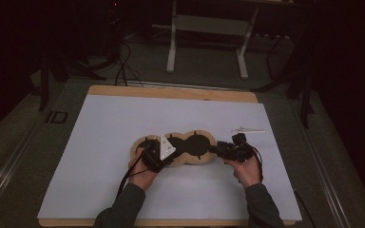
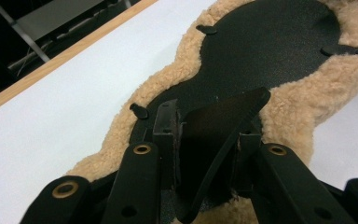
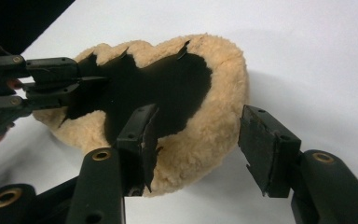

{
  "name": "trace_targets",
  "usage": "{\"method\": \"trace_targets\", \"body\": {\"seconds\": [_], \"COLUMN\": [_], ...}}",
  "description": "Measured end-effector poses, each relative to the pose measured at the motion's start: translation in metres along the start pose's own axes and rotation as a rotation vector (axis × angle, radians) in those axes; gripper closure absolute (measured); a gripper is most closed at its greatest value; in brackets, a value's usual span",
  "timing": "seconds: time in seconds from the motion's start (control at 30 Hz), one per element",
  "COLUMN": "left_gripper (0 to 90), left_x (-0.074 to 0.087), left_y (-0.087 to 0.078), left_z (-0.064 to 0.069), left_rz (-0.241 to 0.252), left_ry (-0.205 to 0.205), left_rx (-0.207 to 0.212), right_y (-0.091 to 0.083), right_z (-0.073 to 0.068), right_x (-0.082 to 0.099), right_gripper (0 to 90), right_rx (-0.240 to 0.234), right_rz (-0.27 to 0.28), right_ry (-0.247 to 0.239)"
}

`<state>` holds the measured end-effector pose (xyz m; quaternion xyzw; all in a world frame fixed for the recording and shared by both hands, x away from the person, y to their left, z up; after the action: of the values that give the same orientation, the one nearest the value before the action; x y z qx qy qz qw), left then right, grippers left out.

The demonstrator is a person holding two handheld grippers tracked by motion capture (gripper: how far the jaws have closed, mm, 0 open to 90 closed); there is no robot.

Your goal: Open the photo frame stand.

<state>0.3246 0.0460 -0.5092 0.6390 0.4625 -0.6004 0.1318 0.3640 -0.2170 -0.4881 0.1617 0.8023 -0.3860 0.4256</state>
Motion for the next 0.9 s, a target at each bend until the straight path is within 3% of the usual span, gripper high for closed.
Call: {"method": "trace_targets", "body": {"seconds": [0.3,0.63,0.9], "left_gripper": [71.1,71.1,70.9], "left_x": [0.002,0.003,0.006], "left_y": [-0.003,-0.006,-0.008], "left_z": [0.001,0.0,0.001], "left_rz": [0.012,0.023,0.041], "left_ry": [-0.002,-0.001,-0.002], "left_rx": [-0.011,-0.007,0.005], "right_y": [0.008,0.018,0.025], "right_z": [0.006,0.006,0.008], "right_x": [-0.005,-0.007,-0.008], "right_gripper": [42.6,37.7,37.2], "right_rx": [-0.053,-0.061,-0.102], "right_rz": [-0.042,-0.097,-0.148], "right_ry": [0.096,0.127,0.162]}}
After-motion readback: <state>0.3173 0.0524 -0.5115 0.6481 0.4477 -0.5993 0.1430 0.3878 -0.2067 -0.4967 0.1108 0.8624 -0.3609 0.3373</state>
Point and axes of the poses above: each handheld gripper's, and its own axes: y roughly forward along the jaws, x roughly out of its underside, z roughly to its right, the point moved 2 cm from there along y, roughly forward along the jaws, and after that the axes turned 9 degrees about z, right-handed, at the moved point
